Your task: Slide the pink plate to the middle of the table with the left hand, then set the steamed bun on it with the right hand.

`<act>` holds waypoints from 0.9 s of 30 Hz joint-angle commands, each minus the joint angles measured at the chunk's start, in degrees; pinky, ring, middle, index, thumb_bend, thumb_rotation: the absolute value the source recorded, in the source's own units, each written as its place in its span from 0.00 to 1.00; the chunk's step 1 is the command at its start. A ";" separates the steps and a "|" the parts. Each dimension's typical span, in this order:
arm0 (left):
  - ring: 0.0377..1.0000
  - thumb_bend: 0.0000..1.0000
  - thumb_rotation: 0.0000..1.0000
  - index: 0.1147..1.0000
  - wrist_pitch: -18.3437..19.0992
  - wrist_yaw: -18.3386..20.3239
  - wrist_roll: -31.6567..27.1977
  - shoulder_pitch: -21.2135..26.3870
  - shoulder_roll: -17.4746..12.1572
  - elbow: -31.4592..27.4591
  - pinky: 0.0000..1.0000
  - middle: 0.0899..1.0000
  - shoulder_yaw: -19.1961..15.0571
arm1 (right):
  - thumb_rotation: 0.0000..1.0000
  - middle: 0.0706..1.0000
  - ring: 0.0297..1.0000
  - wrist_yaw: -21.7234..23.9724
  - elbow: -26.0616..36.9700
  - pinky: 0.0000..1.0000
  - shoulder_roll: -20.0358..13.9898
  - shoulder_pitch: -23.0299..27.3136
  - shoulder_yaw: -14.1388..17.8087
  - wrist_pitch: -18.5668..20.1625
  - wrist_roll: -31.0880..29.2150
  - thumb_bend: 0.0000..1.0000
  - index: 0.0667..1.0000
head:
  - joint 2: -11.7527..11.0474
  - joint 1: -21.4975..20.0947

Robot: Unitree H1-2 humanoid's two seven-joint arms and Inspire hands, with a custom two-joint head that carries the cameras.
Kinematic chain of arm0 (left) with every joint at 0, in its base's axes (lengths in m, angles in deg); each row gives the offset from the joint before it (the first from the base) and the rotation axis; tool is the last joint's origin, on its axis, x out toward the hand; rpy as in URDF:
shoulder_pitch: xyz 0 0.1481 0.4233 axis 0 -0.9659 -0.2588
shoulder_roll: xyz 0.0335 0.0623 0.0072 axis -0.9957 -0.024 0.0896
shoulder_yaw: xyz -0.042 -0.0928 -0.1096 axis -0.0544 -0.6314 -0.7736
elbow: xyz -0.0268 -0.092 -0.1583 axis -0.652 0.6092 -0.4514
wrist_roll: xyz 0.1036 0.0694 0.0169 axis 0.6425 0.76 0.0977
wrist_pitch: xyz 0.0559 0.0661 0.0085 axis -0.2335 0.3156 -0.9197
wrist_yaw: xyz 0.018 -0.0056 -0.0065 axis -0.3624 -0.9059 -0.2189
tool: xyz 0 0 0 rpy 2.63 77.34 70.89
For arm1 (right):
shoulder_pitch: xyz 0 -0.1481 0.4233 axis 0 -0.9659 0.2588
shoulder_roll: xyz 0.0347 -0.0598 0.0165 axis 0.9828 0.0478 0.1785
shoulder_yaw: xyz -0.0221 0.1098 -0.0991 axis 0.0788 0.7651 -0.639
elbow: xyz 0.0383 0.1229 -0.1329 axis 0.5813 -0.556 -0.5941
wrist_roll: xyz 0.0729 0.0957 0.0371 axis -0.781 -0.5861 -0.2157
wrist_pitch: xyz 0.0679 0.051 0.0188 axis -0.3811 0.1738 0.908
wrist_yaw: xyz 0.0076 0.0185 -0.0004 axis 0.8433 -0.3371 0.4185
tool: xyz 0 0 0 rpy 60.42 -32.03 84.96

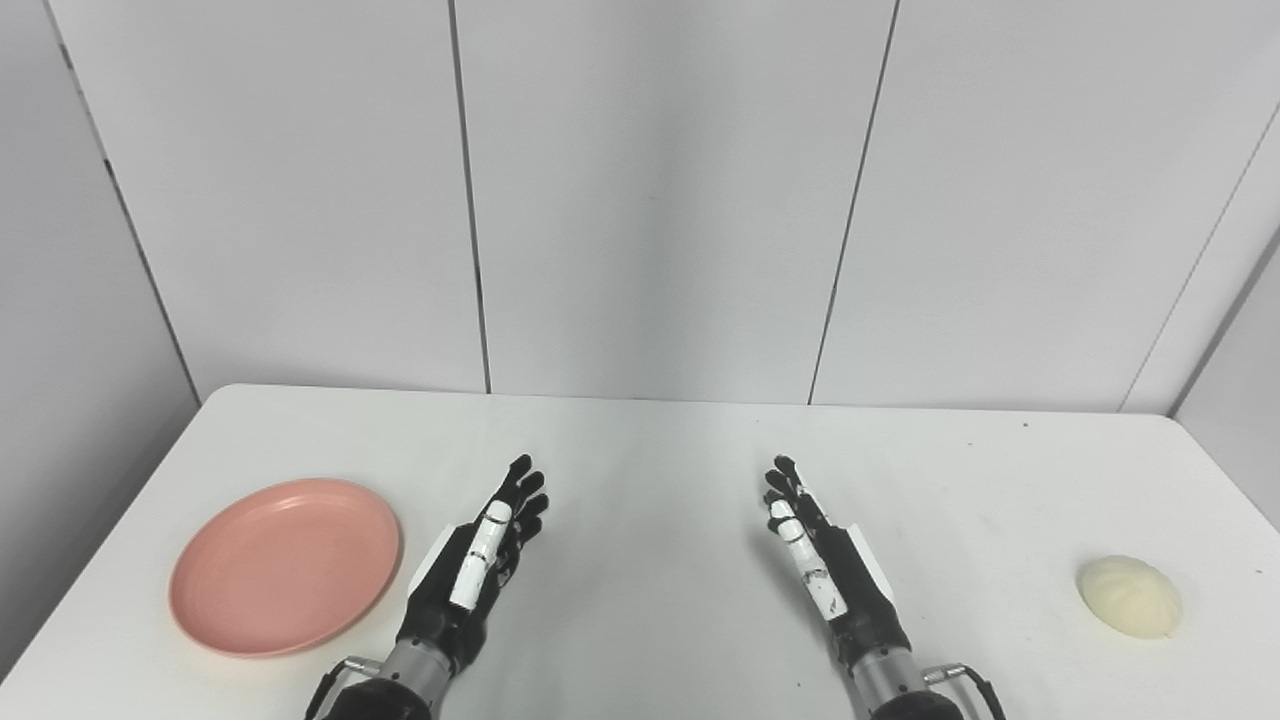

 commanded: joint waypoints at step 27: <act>0.98 0.54 1.00 1.00 3.94 0.52 0.86 -2.40 -0.07 2.43 1.00 1.00 1.13 | 1.00 0.95 0.93 0.16 0.63 0.92 -0.39 -0.62 0.11 -0.49 -0.12 0.23 0.98 | 0.26 0.03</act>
